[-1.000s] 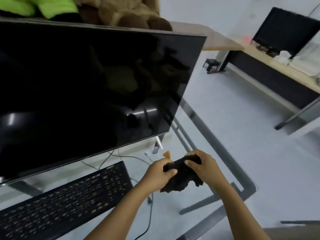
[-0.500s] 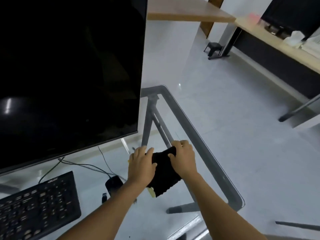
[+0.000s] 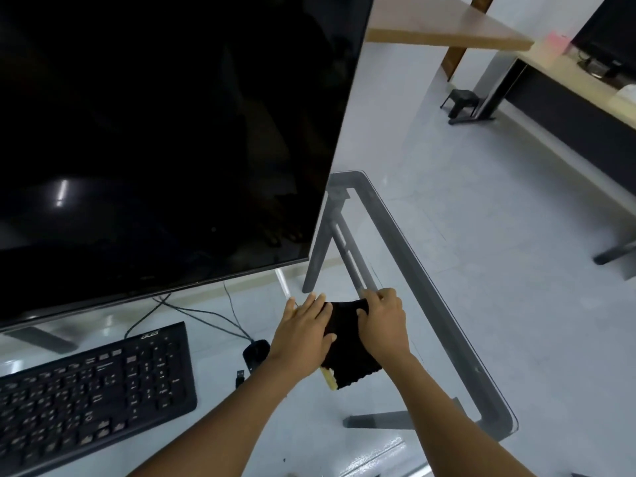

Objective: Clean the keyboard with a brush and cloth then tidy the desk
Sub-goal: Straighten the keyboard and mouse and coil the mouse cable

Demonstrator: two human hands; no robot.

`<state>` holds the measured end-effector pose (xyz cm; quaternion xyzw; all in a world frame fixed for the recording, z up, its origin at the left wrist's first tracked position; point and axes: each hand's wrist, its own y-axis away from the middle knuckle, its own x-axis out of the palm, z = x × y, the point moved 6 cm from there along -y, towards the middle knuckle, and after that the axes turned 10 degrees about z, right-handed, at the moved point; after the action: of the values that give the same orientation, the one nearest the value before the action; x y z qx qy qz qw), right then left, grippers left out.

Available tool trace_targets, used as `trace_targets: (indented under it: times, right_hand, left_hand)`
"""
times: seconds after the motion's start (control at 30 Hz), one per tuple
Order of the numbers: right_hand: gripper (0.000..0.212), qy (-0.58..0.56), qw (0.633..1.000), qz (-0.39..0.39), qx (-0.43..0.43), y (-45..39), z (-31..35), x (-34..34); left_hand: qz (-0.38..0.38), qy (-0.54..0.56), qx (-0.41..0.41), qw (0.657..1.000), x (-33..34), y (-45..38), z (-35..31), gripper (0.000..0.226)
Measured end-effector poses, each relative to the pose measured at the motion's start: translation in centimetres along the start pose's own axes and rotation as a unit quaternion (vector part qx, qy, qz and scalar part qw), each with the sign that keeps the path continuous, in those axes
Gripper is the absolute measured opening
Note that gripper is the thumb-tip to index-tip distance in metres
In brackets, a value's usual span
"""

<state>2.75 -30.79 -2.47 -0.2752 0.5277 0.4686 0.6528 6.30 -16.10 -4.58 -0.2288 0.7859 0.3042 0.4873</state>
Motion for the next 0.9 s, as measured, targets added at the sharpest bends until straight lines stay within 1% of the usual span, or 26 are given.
trace_targets:
  times: [0.13,0.33,0.47,0.57,0.63,0.73,0.8,0.9]
  right_hand:
    - [0.037,-0.004,0.999,-0.025,-0.031,1.3,4.6,-0.8]
    - [0.035,-0.079,0.993,0.013,-0.084,5.5,14.3,1.0]
    - [0.039,-0.13,0.984,0.067,-0.099,8.7,21.4,4.4]
    - [0.04,-0.131,0.982,0.085,-0.102,10.7,25.7,7.1]
    - [0.038,-0.117,0.984,0.087,-0.103,11.6,27.5,8.4]
    - [0.038,-0.108,0.984,0.1,-0.097,12.5,29.3,10.1]
    - [0.037,-0.096,0.986,0.098,-0.093,12.8,29.9,10.8]
    - [0.038,-0.06,0.992,0.078,-0.079,12.9,30.0,11.4]
  left_hand:
    - [-0.049,0.044,-0.024,0.998,-3.1,4.1,3.4,0.057]
    - [-0.081,0.087,-0.097,0.988,-6.6,14.0,12.4,0.059]
    - [-0.139,0.161,-0.167,0.963,-7.5,22.7,19.6,0.056]
    - [-0.164,0.171,-0.238,0.942,-6.5,29.2,25.2,0.055]
    - [-0.168,0.189,-0.279,0.926,-5.4,32.7,28.4,0.054]
    - [-0.153,0.207,-0.325,0.91,-3.7,36.6,32.1,0.057]
    - [-0.15,0.196,-0.344,0.906,-3.0,38.1,33.5,0.059]
    - [-0.167,0.193,-0.366,0.895,-2.5,39.3,34.6,0.063]
